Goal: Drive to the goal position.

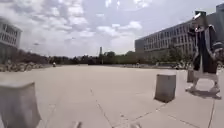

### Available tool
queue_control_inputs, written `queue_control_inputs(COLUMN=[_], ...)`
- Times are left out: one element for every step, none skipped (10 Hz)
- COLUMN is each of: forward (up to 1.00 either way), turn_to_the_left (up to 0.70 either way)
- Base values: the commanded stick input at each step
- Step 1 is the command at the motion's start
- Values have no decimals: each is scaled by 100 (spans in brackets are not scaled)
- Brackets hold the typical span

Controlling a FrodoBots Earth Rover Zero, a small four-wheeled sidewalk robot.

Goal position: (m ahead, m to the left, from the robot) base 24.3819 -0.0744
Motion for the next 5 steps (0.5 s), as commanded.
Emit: queue_control_inputs(forward=[99, 99, 99, 99, 99], turn_to_the_left=[40, 40, 40, 40, 40])
